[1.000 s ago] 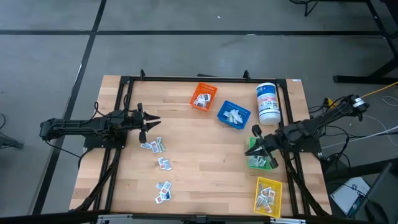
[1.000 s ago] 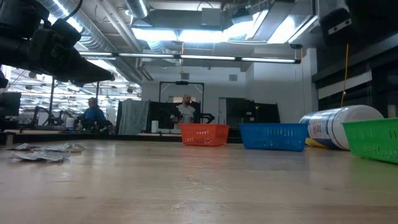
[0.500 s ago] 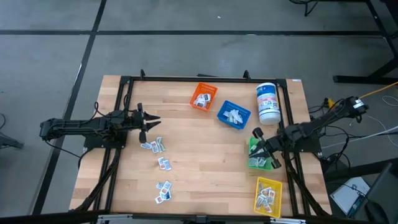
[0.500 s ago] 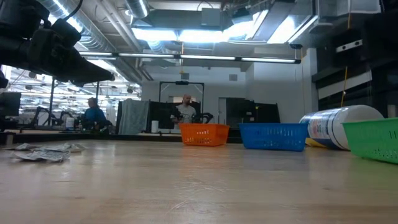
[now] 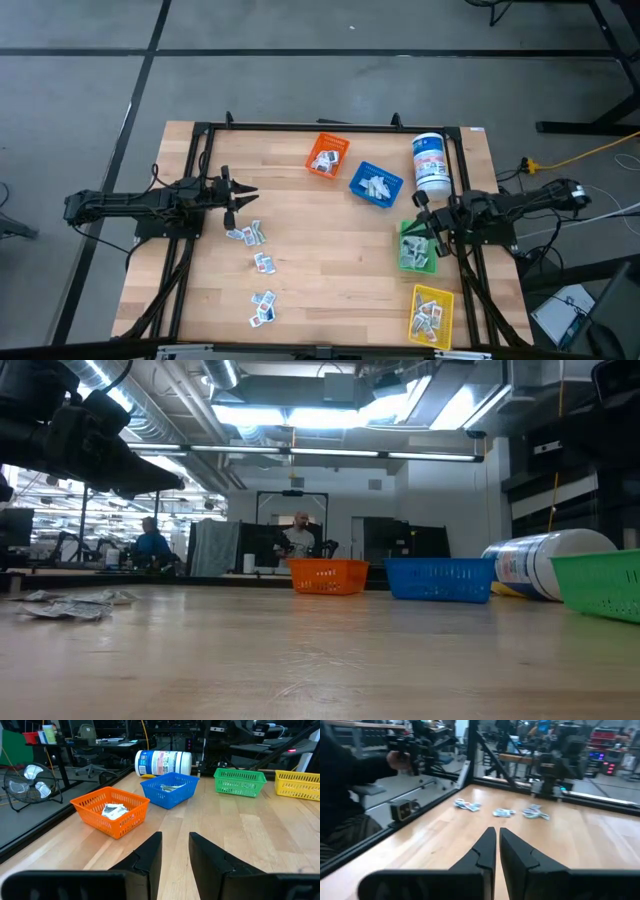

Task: Pick & Place First Aid Supplies
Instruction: Put the orange ointment pack into the yellow basket

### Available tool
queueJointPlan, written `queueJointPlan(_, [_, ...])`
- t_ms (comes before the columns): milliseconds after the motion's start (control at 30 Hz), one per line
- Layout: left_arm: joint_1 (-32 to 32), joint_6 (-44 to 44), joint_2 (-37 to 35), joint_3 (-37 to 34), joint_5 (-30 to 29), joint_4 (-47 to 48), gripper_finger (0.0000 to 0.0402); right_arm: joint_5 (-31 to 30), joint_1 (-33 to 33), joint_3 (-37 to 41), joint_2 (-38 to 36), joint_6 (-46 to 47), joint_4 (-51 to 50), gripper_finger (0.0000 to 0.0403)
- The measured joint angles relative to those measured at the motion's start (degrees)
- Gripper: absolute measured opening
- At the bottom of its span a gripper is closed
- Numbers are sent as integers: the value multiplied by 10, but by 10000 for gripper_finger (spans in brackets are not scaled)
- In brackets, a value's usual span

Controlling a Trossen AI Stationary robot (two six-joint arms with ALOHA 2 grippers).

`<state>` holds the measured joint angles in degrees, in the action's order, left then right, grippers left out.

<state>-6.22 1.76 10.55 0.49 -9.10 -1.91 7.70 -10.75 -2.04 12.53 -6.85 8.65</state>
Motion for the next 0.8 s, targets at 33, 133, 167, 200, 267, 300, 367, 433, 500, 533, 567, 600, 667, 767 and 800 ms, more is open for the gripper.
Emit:
queueJointPlan(33, [0,0,0,0,0,0,92,0,8,0,-12,-1,-13,26])
queueJointPlan(133, [0,0,0,0,0,0,93,0,30,-1,-46,-9,-58,26])
queueJointPlan(167, [0,0,0,0,0,0,92,0,36,-5,-56,-13,-79,26])
queueJointPlan(200, [0,0,0,0,0,0,91,0,43,-10,-67,-15,-98,26])
queueJointPlan(267, [0,0,0,0,-1,-1,91,0,56,-25,-88,-17,-138,26])
queueJointPlan(300, [0,0,0,0,-3,-4,91,0,61,-33,-97,-20,-160,26])
queueJointPlan(367, [0,7,0,0,-3,-12,92,0,70,-46,-116,-28,-197,26])
queueJointPlan(433, [1,56,0,0,4,-18,94,0,79,-59,-125,-37,-213,26])
queueJointPlan(500, [1,127,0,0,13,-32,94,-1,84,-71,-124,-47,-233,26])
queueJointPlan(533, [1,163,0,0,16,-36,94,-1,86,-74,-123,-52,-233,26])
queueJointPlan(567, [1,193,0,0,16,-38,94,-1,89,-76,-125,-55,-232,26])
queueJointPlan(600, [1,216,0,0,16,-39,94,-1,90,-76,-125,-56,-233,26])
queueJointPlan(667, [1,241,0,0,11,-39,92,-1,94,-76,-124,-56,-237,26])
queueJointPlan(767, [1,235,0,0,-20,-41,91,-1,100,-76,-124,-57,-238,26])
queueJointPlan(800, [1,232,0,0,-31,-41,91,-1,101,-76,-124,-58,-240,26])
